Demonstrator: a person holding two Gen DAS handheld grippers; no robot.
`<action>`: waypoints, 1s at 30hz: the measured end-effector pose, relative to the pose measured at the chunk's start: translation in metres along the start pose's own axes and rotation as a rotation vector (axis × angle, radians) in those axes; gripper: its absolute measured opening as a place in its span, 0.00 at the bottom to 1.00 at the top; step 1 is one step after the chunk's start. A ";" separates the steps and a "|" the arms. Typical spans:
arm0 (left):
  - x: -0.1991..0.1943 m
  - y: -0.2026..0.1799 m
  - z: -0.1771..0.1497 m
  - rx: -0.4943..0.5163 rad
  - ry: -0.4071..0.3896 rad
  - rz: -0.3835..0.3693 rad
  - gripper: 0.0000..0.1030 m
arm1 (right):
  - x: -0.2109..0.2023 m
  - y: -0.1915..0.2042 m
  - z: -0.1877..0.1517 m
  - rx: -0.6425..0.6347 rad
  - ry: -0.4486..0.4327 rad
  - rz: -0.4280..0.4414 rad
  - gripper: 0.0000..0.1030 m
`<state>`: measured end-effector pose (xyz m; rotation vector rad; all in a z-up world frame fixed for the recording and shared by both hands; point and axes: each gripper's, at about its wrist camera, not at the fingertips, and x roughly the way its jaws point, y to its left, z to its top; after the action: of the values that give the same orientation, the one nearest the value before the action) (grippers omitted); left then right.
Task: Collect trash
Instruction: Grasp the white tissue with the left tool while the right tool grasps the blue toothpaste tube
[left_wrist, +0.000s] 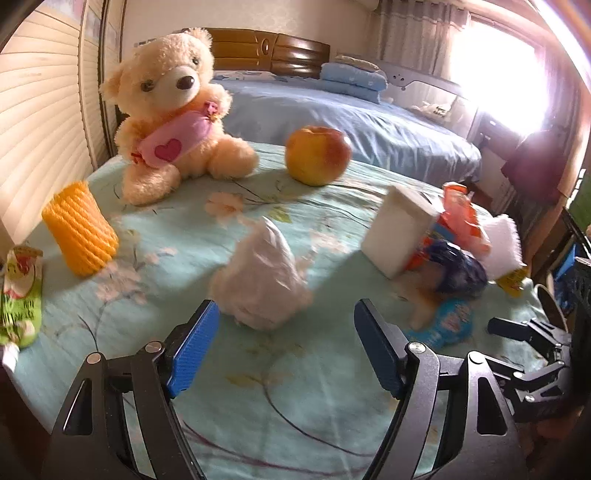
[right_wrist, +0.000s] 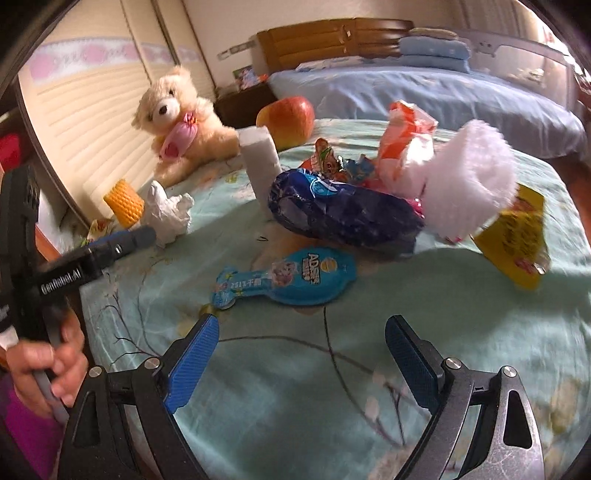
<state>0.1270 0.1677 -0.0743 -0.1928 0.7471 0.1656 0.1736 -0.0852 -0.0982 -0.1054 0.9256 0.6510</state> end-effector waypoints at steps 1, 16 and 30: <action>0.003 0.002 0.002 0.002 0.002 0.006 0.77 | 0.003 -0.001 0.003 -0.013 0.009 -0.003 0.90; 0.041 0.007 0.015 0.011 0.050 0.025 0.55 | 0.036 0.013 0.025 -0.210 0.064 -0.054 0.76; 0.016 -0.030 -0.009 0.040 0.057 -0.077 0.48 | -0.002 -0.010 -0.002 -0.070 0.027 -0.019 0.58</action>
<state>0.1388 0.1377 -0.0887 -0.1886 0.7982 0.0717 0.1768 -0.0948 -0.1001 -0.1858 0.9265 0.6663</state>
